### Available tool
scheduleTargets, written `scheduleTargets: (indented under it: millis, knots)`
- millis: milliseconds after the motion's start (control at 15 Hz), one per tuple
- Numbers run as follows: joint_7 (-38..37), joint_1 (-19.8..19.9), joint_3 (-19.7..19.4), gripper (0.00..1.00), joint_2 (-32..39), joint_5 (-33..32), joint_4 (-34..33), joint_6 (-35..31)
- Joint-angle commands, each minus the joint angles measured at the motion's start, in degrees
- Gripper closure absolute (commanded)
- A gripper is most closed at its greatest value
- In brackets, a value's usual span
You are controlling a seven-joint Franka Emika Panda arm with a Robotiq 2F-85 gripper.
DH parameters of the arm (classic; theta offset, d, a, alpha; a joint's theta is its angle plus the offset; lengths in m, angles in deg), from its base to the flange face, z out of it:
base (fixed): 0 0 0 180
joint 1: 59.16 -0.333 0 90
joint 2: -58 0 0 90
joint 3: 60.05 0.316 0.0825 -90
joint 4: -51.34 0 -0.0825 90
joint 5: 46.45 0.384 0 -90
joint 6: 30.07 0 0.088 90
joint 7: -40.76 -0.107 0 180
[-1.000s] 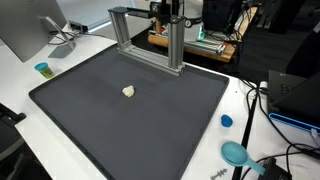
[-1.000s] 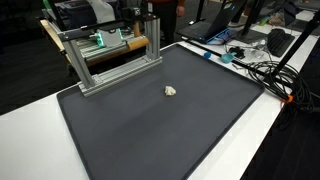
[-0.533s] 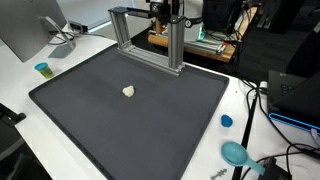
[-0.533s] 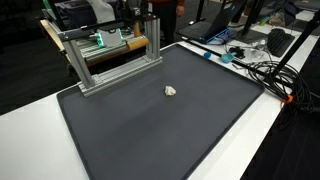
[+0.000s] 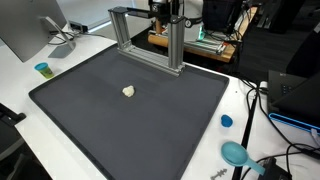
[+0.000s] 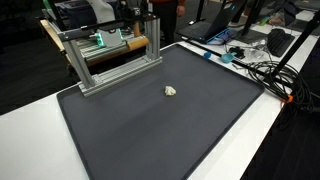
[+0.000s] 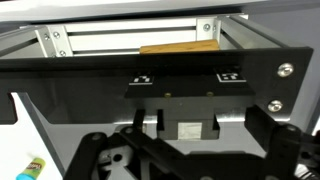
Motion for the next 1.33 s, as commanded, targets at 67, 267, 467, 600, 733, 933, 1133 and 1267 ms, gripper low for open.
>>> scheduleTargets:
  millis: [67, 267, 467, 600, 733, 933, 1133, 1267]
  knots:
    - [1.3, -1.1, -0.5, 0.06, -0.8, 1.3, -0.2, 2.2]
    - [1.2, -1.4, -0.3, 0.41, -0.5, 1.2, -0.2, 2.1]
    - [2.3, -1.0, -1.0, 0.59, -2.1, 0.8, 1.0, 2.8]
    - [3.7, -1.1, -1.5, 0.37, -1.7, 0.9, -0.4, 4.1]
    - [4.7, -1.3, -1.6, 0.48, -1.5, 0.8, -0.3, 4.6]
    - [5.1, -1.4, -1.7, 0.68, -2.3, 0.8, 1.2, 3.2]
    - [4.2, -1.1, -1.7, 0.68, -2.3, 1.1, 1.1, 2.2]
    - [4.2, -1.1, -1.4, 0.68, -2.1, 0.9, 1.0, 2.6]
